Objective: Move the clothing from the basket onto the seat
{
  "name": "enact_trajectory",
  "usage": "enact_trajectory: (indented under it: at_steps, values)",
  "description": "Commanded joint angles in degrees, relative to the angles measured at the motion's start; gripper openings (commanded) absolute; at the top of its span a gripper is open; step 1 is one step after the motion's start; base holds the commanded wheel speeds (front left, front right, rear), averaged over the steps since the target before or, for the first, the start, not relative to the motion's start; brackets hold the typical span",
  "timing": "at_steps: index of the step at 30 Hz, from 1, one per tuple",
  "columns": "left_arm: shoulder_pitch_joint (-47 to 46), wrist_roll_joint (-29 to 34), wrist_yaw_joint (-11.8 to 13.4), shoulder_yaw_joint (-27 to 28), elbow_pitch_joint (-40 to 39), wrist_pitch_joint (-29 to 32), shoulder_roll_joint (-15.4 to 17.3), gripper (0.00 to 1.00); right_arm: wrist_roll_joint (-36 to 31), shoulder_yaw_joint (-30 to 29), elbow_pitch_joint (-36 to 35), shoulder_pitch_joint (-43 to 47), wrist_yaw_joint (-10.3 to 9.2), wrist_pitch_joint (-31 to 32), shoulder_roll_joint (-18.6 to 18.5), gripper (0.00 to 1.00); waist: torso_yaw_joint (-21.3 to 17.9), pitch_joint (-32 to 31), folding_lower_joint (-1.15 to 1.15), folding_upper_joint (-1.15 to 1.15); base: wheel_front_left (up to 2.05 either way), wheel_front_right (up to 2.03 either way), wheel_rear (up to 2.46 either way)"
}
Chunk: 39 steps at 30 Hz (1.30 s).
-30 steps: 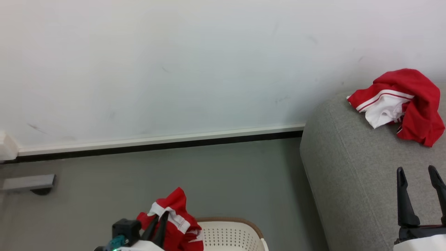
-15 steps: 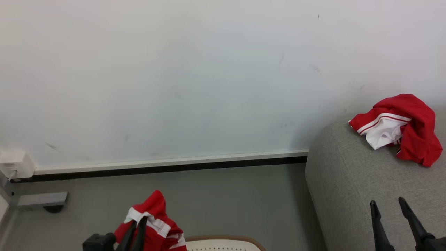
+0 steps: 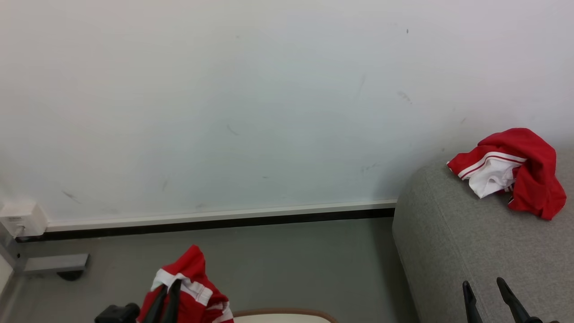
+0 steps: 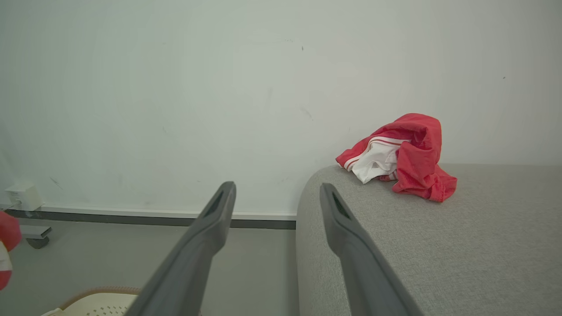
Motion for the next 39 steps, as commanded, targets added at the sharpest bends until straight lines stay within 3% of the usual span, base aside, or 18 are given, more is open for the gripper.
enact_trajectory:
  at_steps: [1, 12, 19, 30, 39]
  values:
    - [0.85, 0.44, 0.14, 0.26, -0.43, -0.04, 0.42, 0.0, 0.24, -0.02, 0.34, -0.6, 0.0, -0.32, -0.04, 1.0, -0.01, -0.05, 0.0, 0.0, 0.0, 0.0, 0.0]
    - [0.03, 0.65, -0.53, -0.3, -2.35, -0.04, 0.65, 0.0, 1.81, 1.11, -1.16, -1.34, 0.0, -0.33, -0.35, 1.0, 0.08, -0.17, 0.0, 0.0, 0.0, 0.0, 0.0]
    - [-1.77, 1.68, -1.28, -2.03, -6.73, 1.1, 1.51, 0.0, 5.57, 6.03, -5.06, -3.21, 0.0, -0.33, -3.68, 1.0, 0.09, 0.11, 0.0, 0.0, 0.0, 0.0, 0.0]
    - [-6.17, 4.09, -4.58, -9.32, -16.08, 7.7, 0.75, 0.0, 17.21, 23.57, -19.56, -10.86, 0.0, 6.69, -15.69, 1.0, 0.4, 0.92, 0.0, 0.0, 0.0, 0.0, 0.0]
    - [-9.38, 5.16, -6.76, -17.06, -15.48, 9.4, -2.4, 0.0, 23.31, 35.56, -24.61, -17.09, -0.01, 10.81, -19.77, 1.0, 0.0, 0.88, 0.0, 0.0, 0.0, 0.0, 0.0]
